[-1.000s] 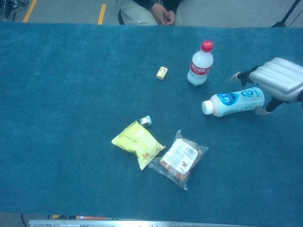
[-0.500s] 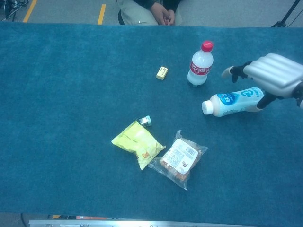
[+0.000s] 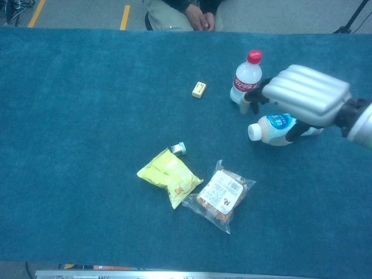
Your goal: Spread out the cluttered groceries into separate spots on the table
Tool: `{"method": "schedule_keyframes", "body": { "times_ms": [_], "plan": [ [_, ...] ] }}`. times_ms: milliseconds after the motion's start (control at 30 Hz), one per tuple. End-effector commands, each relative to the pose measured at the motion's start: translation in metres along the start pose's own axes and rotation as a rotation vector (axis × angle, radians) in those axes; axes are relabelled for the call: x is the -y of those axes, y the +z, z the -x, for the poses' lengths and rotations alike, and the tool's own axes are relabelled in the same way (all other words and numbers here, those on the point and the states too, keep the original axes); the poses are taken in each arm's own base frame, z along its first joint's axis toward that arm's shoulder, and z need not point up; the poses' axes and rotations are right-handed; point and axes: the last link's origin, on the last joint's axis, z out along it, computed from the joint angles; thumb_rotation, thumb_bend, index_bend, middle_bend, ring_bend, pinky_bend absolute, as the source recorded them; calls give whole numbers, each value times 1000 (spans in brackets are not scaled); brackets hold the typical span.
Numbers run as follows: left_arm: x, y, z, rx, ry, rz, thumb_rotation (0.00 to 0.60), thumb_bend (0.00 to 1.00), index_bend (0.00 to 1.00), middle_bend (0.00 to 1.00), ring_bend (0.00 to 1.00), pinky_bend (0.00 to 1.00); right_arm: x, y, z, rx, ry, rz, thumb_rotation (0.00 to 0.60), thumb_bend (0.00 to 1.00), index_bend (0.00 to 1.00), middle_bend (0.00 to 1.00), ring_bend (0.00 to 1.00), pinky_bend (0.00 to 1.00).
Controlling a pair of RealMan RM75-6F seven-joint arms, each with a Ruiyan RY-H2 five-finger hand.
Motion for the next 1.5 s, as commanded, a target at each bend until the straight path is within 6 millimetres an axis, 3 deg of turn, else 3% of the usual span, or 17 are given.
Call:
{"method": "schedule_keyframes", "body": {
  "times_ms": [33,233,533,700,1100,1500],
  "plan": [
    [0,-3,-3,-3,4,2,600,441,360,319,265,194,13,19,-13,-5,-19,-35,600,5,375,480,398,533],
    [-6,-4,-8,1,9,36,600,441,360,319,265,194,16,32,-32,-43,31,-18,600,4,376,480,398,533],
    [-34,17,-16,61,-19,197,600,441,363,319,265,194,-19,9,-68,-163,117,122,600,4,375,478,398,533],
    [-53,35,-19,130,-88,289,600,441,365,319,265,194,-37,-10,-71,-141,131,192,600,5,375,478,398,533],
    [-105,75,-25,224,-53,493,600,439,363,310,265,194,-63,-48,-68,-132,165,299,600,4,375,478,398,533],
    [-138,106,-11,307,-44,506,600,427,347,301,247,188,-66,-57,-62,-131,190,302,600,4,376,478,398,533]
  ]
}}
